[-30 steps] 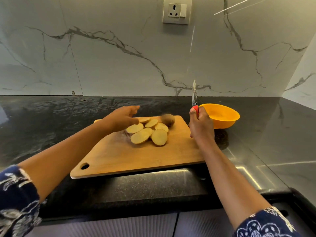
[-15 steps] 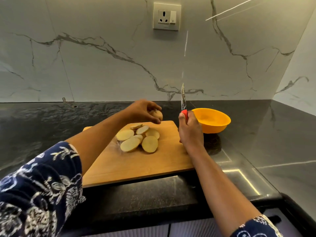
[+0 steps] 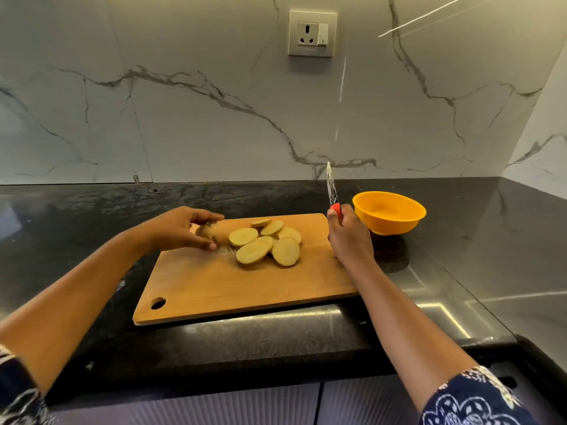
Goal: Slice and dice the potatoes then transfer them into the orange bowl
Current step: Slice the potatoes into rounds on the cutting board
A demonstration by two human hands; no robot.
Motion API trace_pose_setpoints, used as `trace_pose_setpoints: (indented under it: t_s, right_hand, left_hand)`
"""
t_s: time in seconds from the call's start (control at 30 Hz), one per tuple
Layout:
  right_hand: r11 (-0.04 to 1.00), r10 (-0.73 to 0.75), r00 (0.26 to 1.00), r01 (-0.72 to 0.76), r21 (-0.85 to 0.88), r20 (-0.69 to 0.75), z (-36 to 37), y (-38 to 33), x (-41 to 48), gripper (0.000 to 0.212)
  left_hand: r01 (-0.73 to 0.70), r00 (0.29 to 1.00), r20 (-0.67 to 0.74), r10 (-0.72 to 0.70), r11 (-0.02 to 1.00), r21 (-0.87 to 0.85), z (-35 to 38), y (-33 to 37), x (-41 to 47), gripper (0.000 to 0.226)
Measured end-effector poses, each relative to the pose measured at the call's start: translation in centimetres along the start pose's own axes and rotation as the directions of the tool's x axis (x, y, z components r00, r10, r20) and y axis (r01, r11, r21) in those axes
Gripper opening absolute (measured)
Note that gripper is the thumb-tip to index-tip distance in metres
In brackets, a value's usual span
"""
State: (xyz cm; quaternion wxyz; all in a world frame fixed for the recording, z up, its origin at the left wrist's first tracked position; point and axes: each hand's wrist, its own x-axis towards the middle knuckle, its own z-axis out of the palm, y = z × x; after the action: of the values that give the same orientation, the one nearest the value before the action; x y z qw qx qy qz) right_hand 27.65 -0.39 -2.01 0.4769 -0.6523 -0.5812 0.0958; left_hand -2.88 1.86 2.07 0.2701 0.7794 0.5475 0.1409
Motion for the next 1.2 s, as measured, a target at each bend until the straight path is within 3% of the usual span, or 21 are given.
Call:
trace_pose_setpoints:
  t_s: [0.07, 0.13, 0.17, 0.23, 0.3, 0.37, 0.5, 0.73, 0.97, 1.2]
  right_hand:
    - [1.0, 0.004, 1.0, -0.004, 0.03, -0.006, -0.1, 0.0, 0.1, 0.029]
    - [0.996, 0.026, 0.999, -0.023, 0.081, -0.027, -0.6, -0.1, 0.3, 0.027]
    - [0.991, 0.047, 0.998, -0.041, 0.129, -0.042, -0.9, -0.2, 0.3, 0.026]
    - [0.95, 0.109, 0.992, -0.086, 0.3, -0.061, -1.8, -0.4, 0.2, 0.025]
    - [0.886, 0.14, 0.989, -0.102, 0.452, -0.051, -2.9, -0.4, -0.3, 0.024]
    - [0.87, 0.103, 0.995, -0.081, 0.486, -0.017, -3.7, 0.0, -1.0, 0.025]
    - [0.922, 0.065, 0.997, -0.078, 0.38, 0.049, -5.9, 2.2, -1.2, 0.023]
    - [0.935, 0.125, 0.992, -0.123, 0.333, 0.015, -8.6, 4.5, -0.8, 0.026]
    - [0.928, 0.106, 0.993, -0.115, 0.355, 0.044, -8.4, 4.0, -0.5, 0.026]
    - [0.928, 0.087, 0.994, -0.106, 0.356, 0.068, -8.4, 3.6, -0.6, 0.024]
  left_hand:
    - [-0.031, 0.983, -0.18, 0.025, 0.999, -0.031, 1.0, 1.7, -1.0, 0.093]
    - [-0.162, 0.901, -0.425, 0.088, 0.977, -0.141, 3.2, 4.2, -2.4, 0.087]
    - [-0.219, 0.882, -0.453, 0.128, 0.963, -0.155, 4.4, 5.4, -2.8, 0.084]
    - [-0.164, 0.948, -0.29, 0.13, 0.982, -0.096, 6.7, 7.5, -2.7, 0.088]
    - [0.032, 0.992, -0.124, -0.021, 0.995, 0.09, 8.6, 7.9, -1.2, 0.101]
    - [0.133, 0.985, -0.134, -0.109, 0.974, 0.181, 9.3, 7.6, 0.7, 0.114]
    - [0.174, 0.978, -0.149, -0.144, 0.96, 0.217, 9.5, 7.5, 3.3, 0.131]
    - [0.076, 0.995, -0.077, -0.058, 0.964, 0.257, 8.8, 8.4, 5.3, 0.121]
    - [0.009, 0.999, -0.053, -0.001, 0.988, 0.157, 9.7, 10.6, 7.0, 0.092]
    - [0.054, 0.969, -0.243, -0.035, 0.996, 0.074, 12.8, 13.4, 9.2, 0.073]
